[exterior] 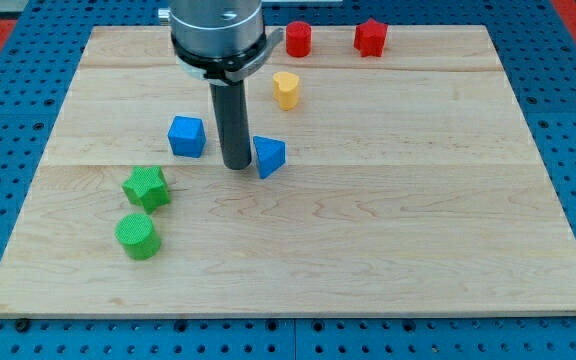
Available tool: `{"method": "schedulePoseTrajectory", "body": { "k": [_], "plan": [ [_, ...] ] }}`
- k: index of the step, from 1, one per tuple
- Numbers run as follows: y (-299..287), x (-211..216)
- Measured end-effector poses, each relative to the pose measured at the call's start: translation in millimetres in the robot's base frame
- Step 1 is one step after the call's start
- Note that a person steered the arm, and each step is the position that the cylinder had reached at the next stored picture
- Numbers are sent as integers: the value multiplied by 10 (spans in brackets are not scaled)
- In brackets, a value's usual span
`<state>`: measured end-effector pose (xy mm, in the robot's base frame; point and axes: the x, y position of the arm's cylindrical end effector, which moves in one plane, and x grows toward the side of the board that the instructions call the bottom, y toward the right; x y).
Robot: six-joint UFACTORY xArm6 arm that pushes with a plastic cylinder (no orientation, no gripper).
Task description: Move the blue cube below the yellow heart
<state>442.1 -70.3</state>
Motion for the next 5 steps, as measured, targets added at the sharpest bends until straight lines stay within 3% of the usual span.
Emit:
{"method": "schedulePoseTrajectory", "body": {
  "k": [1, 2, 5],
  "plan": [
    [-956, 45],
    [-1416, -10],
    [-286, -579]
  ]
}}
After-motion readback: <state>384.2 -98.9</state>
